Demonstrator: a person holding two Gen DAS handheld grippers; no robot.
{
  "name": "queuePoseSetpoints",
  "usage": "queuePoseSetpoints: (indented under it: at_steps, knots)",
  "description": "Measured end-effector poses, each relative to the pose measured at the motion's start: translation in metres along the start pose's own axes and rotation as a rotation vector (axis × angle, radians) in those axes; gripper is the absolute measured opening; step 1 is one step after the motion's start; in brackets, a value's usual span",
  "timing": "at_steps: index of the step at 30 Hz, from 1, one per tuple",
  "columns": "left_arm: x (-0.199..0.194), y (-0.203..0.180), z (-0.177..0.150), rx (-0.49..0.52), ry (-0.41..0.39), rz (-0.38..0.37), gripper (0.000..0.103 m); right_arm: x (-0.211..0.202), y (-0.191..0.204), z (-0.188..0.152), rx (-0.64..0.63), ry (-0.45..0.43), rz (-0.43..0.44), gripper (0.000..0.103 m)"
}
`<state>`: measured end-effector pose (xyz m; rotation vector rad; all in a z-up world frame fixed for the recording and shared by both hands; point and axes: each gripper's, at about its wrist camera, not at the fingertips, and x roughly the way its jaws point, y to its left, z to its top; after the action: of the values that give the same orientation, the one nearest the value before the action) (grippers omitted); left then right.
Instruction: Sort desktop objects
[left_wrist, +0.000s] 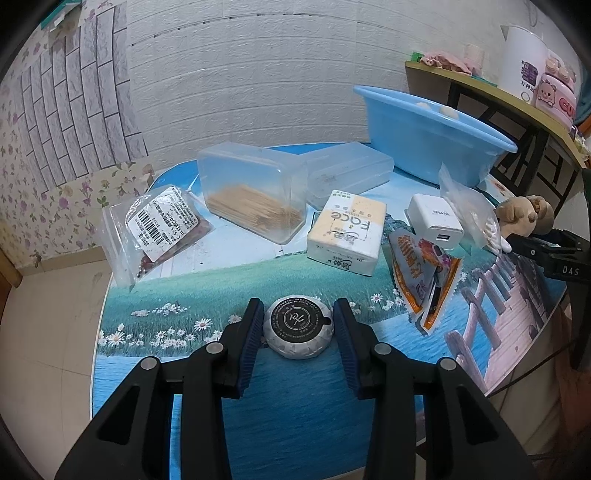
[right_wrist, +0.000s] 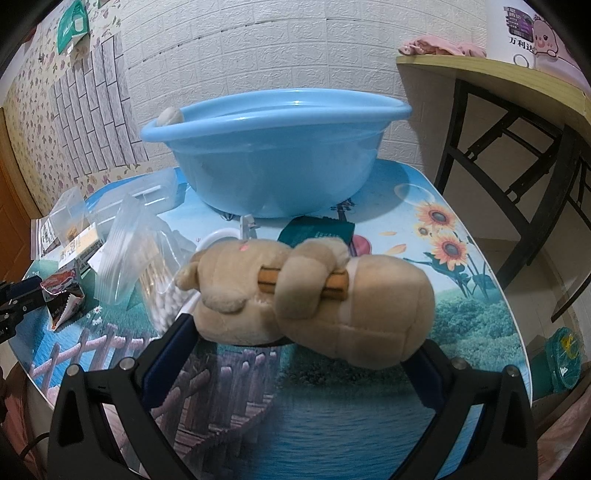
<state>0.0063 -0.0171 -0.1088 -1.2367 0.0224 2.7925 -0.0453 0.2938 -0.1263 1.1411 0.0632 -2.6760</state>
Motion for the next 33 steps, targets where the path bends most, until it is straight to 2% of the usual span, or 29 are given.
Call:
queuePoseSetpoints:
  at_steps: [16,33]
  knots:
    - [-0.0013,0.001,0.0009,-0.013,0.021,-0.021,0.037,-0.0001,-0.0005,0.0005,0.001,0.001,0.0,0.103]
    - [-0.0014,-0.0061,0.0008,-0.013,0.025,0.004,0.037,0.0003,0.0004,-0.0004,-0.003,0.004,-0.007,0.103]
